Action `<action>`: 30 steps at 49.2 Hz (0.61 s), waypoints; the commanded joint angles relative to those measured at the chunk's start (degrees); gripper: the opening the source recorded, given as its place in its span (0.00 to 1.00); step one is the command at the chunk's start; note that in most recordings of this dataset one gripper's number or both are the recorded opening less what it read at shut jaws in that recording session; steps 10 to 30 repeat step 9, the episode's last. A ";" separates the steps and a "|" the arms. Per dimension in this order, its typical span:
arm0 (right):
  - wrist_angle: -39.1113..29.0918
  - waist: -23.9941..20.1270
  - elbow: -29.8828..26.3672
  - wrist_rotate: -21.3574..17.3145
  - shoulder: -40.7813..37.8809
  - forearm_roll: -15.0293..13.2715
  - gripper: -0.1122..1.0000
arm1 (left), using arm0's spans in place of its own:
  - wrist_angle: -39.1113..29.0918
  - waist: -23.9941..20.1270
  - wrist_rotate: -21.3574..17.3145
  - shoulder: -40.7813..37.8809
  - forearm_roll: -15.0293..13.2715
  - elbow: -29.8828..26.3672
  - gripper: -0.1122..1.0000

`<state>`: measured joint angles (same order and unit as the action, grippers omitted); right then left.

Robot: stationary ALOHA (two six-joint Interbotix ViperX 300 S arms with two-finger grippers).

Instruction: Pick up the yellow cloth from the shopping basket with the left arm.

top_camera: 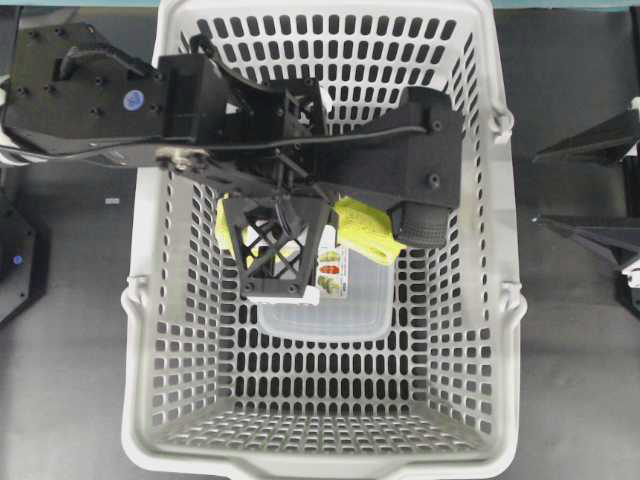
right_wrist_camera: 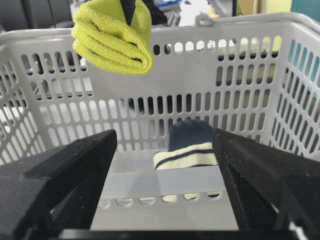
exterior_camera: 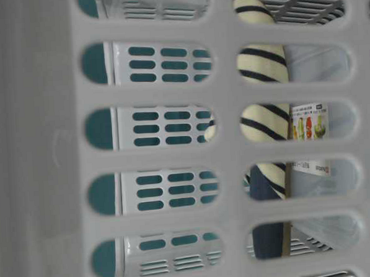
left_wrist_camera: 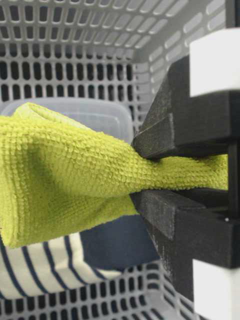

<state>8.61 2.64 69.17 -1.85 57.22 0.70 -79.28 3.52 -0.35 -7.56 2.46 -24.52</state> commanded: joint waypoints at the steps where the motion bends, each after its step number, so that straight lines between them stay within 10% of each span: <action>1: 0.26 0.18 -0.35 -0.09 -0.26 0.18 0.77 | 0.26 -0.09 -0.09 1.23 0.18 -1.23 0.20; 30: 0.26 0.18 -0.18 -0.09 0.00 0.18 0.77 | 0.26 -0.09 -0.18 1.23 0.18 -1.14 0.20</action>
